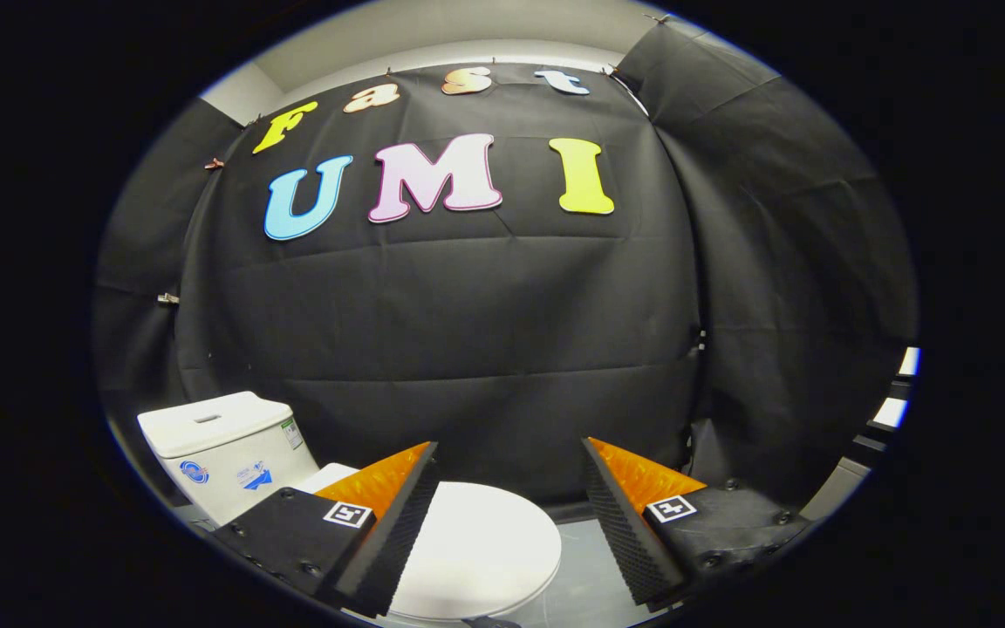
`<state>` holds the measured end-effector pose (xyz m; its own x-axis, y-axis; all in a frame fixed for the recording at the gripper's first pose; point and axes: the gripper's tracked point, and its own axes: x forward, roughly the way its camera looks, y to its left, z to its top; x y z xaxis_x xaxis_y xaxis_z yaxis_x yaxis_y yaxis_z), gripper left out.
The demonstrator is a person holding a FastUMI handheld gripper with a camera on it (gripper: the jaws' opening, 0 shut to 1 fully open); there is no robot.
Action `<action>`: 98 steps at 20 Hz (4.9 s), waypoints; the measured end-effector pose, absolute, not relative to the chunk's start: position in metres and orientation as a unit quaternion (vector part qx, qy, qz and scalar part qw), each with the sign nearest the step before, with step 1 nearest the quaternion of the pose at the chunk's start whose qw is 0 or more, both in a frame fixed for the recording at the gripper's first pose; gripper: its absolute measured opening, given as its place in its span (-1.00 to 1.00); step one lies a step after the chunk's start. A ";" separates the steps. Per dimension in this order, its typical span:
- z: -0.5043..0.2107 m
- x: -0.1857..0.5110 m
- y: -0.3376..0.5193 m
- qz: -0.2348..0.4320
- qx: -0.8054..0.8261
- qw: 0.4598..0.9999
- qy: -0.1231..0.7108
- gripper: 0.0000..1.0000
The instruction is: Open the toilet lid.
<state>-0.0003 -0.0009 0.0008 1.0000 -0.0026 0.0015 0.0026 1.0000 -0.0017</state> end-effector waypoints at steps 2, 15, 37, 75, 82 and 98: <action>0.001 -0.001 -0.001 -0.001 -0.005 1.000 -0.001 0.96; 0.004 0.004 -0.007 -0.005 0.016 1.000 0.007 0.96; -0.216 -0.075 -0.033 -0.022 0.253 0.926 0.279 0.86; -0.229 -0.076 -0.004 -0.004 0.520 0.796 0.311 -0.90; -0.191 -0.077 0.011 -0.029 0.500 0.805 0.317 -0.90; -0.024 -0.070 0.113 -0.039 0.329 0.898 0.288 -0.90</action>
<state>-0.0696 0.1127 -0.0242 0.8309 0.1198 -0.5434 0.2600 0.7798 0.5694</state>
